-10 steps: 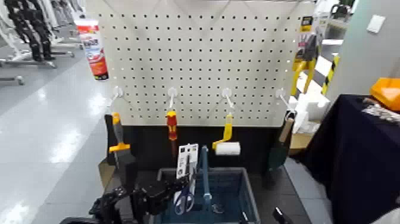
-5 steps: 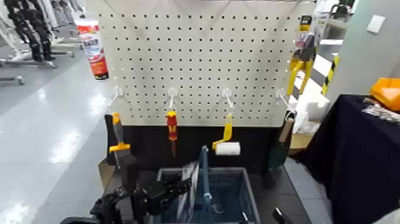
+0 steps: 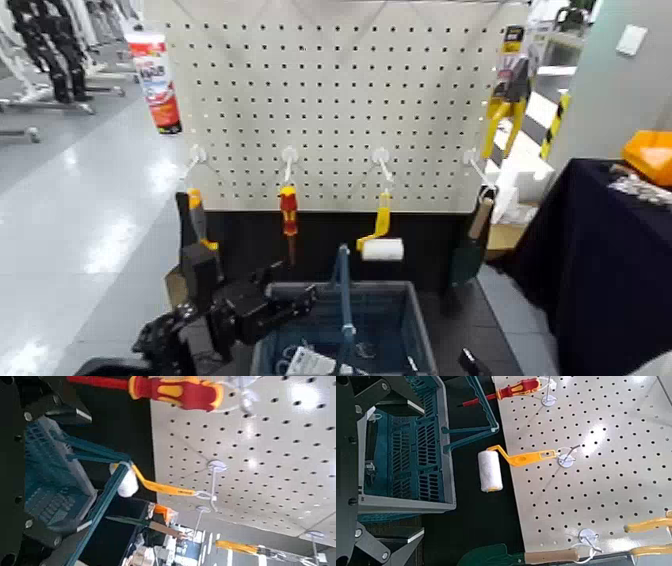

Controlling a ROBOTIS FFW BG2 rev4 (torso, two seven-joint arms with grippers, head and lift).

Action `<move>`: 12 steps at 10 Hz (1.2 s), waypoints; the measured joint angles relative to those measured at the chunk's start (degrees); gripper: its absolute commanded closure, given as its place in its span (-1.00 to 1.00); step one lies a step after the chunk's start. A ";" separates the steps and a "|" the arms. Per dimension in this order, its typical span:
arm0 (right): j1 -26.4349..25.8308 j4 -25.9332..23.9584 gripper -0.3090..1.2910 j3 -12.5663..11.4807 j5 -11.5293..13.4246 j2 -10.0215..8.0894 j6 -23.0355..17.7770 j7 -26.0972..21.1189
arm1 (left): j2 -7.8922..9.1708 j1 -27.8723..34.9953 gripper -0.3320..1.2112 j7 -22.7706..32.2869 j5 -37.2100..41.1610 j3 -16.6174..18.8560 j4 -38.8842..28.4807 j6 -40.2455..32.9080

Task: Put the blue scissors into the crate.

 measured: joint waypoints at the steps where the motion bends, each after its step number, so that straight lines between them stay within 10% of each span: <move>1: 0.08 -0.06 -0.33 -0.01 0.00 -0.05 -0.05 -0.11 | -0.01 3.01 -0.61 3.34 -0.44 0.98 -3.15 -0.88; 6: 1.47 -1.04 -0.32 -0.77 0.85 -0.27 -0.66 -1.04 | -4.84 21.31 -0.52 22.62 -6.54 3.95 -8.50 -17.69; 12: 2.31 -1.55 -0.36 -1.33 1.89 -0.11 -0.75 -1.26 | -5.28 27.09 -0.42 32.04 -6.76 1.95 -5.87 -27.91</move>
